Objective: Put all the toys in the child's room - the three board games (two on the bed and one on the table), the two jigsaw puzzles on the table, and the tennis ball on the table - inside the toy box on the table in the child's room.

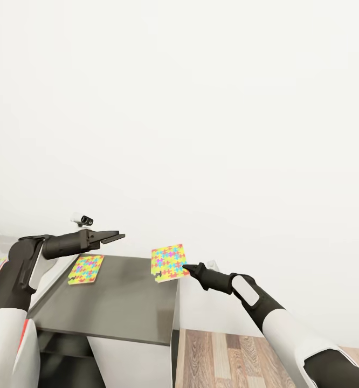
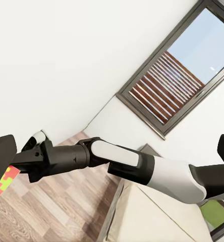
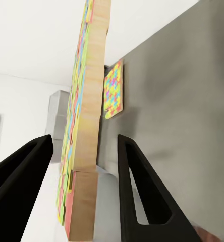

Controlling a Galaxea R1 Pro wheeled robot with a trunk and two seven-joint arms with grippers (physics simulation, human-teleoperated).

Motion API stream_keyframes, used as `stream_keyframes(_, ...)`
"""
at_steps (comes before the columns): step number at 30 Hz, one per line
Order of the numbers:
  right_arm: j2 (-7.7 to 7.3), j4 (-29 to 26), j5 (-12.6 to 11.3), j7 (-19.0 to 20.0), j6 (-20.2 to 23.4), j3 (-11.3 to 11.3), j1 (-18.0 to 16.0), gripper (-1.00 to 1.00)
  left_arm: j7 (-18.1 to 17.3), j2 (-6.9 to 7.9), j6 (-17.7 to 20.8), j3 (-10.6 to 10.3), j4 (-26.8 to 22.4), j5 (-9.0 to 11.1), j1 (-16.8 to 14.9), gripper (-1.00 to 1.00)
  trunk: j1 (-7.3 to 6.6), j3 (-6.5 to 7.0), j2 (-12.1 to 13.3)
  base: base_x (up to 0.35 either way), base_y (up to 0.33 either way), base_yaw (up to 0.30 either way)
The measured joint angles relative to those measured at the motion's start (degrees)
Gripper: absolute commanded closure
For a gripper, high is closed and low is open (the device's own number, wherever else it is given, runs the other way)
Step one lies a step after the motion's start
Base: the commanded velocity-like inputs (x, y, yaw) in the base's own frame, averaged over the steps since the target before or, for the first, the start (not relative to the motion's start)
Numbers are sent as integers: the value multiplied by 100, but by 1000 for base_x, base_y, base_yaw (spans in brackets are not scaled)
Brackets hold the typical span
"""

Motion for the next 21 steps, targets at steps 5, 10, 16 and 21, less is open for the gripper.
stream_keyframes(5, 0, 0, 0, 0, 0, 0, 0, 100, 0, -1, 0, 4, 0, 0, 0, -100, -110, 90, 201, 0, 0, 0)
stream_keyframes(10, 0, 0, -1, 0, -7, 0, 4, 100, 0, -7, 0, -3, 0, -1, 0, -100, -220, 180, 402, 0, 0, 0)
stream_keyframes(16, 8, 0, -7, -7, -15, -6, 5, 100, 0, -1, 0, 3, 0, 0, 0, -100, -352, 288, 643, 0, 0, 0)
stream_keyframes(21, -5, 0, -8, -7, -12, -30, 7, 100, 0, -11, 0, -2, 0, -9, 0, -100, -462, 379, 844, 0, 0, 0)
